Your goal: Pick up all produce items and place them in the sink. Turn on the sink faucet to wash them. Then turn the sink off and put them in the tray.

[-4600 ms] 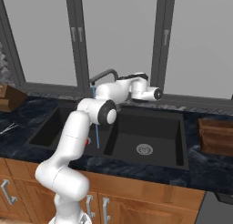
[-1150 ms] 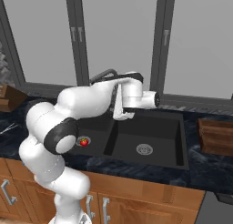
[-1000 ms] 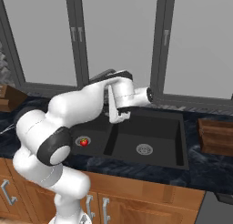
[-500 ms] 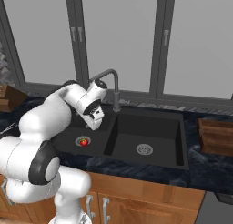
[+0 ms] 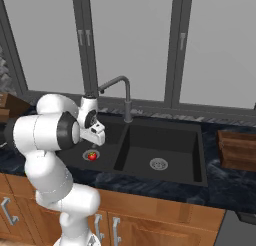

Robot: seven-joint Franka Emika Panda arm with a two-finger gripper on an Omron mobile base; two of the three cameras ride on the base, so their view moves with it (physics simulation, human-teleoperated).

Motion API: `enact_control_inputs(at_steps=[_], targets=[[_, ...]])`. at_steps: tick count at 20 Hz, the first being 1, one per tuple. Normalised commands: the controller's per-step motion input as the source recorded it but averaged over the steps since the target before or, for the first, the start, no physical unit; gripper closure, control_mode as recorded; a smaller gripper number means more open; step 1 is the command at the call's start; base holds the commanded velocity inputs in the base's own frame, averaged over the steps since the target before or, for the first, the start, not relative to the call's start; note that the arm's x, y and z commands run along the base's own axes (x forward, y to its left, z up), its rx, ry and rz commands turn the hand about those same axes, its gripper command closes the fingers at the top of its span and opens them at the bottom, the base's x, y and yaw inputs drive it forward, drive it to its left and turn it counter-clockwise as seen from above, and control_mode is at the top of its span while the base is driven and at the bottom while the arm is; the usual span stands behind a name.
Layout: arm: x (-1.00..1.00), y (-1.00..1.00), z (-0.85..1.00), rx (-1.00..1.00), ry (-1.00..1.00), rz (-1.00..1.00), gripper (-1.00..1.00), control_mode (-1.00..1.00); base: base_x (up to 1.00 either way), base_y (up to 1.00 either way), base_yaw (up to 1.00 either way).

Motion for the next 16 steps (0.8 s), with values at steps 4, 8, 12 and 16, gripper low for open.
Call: enact_control_inputs(at_steps=[4, 8, 12, 16], targets=[[0.29, 0.39, -0.55, -0.12, 0.12, 0.22, -1.00, -1.00, 0.00, 0.00, 0.00], [0.33, 0.18, -0.59, -0.06, 0.07, 0.11, -1.00, -1.00, 0.00, 0.00, 0.00], [0.34, 0.00, -0.79, -0.04, 0.04, 0.08, -1.00, -1.00, 0.00, 0.00, 0.00], [0.06, 0.00, -0.54, -0.05, 0.00, 0.05, -1.00, -1.00, 0.00, 0.00, 0.00]])
